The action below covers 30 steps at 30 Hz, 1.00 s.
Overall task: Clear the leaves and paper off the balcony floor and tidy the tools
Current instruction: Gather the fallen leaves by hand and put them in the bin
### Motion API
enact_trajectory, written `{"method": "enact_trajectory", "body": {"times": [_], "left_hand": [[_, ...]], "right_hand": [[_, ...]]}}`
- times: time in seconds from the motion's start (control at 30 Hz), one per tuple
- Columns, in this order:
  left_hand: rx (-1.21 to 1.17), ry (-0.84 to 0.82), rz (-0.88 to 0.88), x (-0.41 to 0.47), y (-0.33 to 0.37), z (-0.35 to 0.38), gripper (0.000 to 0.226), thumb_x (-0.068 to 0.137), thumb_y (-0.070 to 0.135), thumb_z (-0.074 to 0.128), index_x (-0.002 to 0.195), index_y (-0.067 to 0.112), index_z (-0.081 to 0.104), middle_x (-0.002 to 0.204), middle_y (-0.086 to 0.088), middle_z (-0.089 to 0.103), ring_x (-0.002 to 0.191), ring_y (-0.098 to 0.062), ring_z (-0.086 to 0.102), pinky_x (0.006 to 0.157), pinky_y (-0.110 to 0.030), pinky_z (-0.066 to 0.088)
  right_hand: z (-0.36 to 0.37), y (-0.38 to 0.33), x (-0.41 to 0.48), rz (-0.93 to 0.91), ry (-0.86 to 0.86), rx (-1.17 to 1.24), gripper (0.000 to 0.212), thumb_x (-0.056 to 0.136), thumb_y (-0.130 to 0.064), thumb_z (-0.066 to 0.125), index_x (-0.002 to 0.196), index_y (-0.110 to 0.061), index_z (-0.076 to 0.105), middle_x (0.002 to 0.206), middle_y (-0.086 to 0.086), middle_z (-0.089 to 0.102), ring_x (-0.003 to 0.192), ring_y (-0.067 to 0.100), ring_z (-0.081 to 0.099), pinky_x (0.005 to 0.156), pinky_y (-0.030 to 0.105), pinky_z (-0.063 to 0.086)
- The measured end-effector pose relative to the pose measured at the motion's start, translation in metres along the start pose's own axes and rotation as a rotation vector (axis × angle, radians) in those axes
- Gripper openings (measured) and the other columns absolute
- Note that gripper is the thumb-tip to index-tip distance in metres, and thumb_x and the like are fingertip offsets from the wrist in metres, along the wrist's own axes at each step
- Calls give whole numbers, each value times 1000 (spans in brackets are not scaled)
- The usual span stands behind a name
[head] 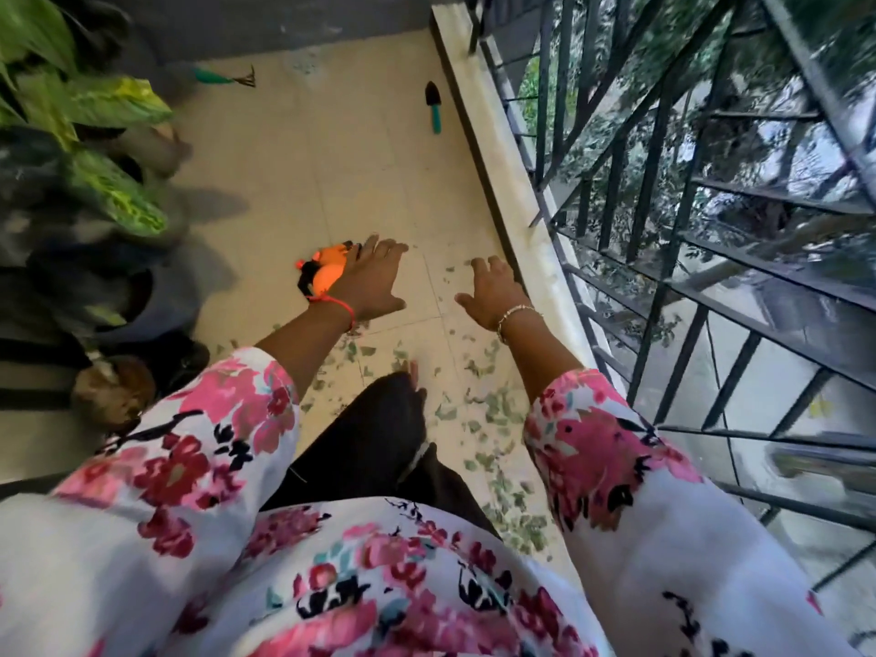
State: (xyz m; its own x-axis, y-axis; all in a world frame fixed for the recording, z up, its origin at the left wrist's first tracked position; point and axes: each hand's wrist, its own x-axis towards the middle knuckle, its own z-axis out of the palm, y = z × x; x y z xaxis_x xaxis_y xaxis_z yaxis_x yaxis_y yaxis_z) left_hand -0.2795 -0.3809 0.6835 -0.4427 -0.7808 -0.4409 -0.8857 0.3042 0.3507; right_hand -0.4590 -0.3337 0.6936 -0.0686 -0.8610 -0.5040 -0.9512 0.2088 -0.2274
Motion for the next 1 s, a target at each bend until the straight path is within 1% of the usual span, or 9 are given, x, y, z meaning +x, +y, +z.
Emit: {"method": "enact_trajectory", "body": {"times": [0.13,0.3,0.43,0.57,0.7,0.8,0.87,1.0], "left_hand": [[-16,11,42,54,-4,-15,82,83,25,69,147,11,19,156,-11,16,146,-29,1,117,-44,1],[-7,38,98,150,-11,-58,86,81,28,70,147,11,18,156,-10,17,146,-27,0,116,-43,1],[23,21,117,229,-22,-116,91,82,34,69,150,13,11,158,-9,10,147,-26,-3,116,-43,-3],[90,8,153,294,-30,-173,94,82,36,69,150,12,9,159,-9,7,147,-26,-3,117,-44,-3],[90,34,193,352,-25,-216,94,81,34,70,150,12,10,158,-10,9,147,-27,-1,117,-44,-3],[93,65,225,394,-14,-240,94,81,34,70,150,11,11,158,-9,11,147,-27,-1,117,-45,-2],[102,61,255,424,-4,-255,94,80,35,70,150,12,11,158,-8,11,147,-26,-1,117,-46,-2],[107,66,297,471,11,-280,95,81,37,69,151,14,9,159,-7,9,147,-25,-3,117,-46,-2]], "right_hand": [[-20,-1,47,-18,24,6,56,95,-31,49,141,-6,28,147,17,25,136,32,23,106,43,32],[-62,3,133,4,54,42,57,95,-32,49,141,-5,28,147,17,26,137,33,23,106,44,32],[-108,-1,214,32,30,96,63,95,-38,48,144,-6,24,151,17,22,140,31,19,110,43,27],[-163,-12,279,26,124,138,68,95,-41,46,147,-8,20,155,16,15,143,29,13,114,41,20],[-208,-14,326,53,221,170,71,93,-44,48,148,-10,19,156,14,12,144,27,10,114,43,17],[-235,-6,358,96,281,198,72,92,-44,49,148,-11,19,156,13,10,145,26,8,114,49,18],[-252,4,379,123,272,194,72,93,-46,48,148,-12,17,157,11,6,146,25,4,114,52,17],[-275,24,416,180,226,204,73,93,-49,47,149,-14,16,158,8,4,146,26,1,114,53,15]]}}
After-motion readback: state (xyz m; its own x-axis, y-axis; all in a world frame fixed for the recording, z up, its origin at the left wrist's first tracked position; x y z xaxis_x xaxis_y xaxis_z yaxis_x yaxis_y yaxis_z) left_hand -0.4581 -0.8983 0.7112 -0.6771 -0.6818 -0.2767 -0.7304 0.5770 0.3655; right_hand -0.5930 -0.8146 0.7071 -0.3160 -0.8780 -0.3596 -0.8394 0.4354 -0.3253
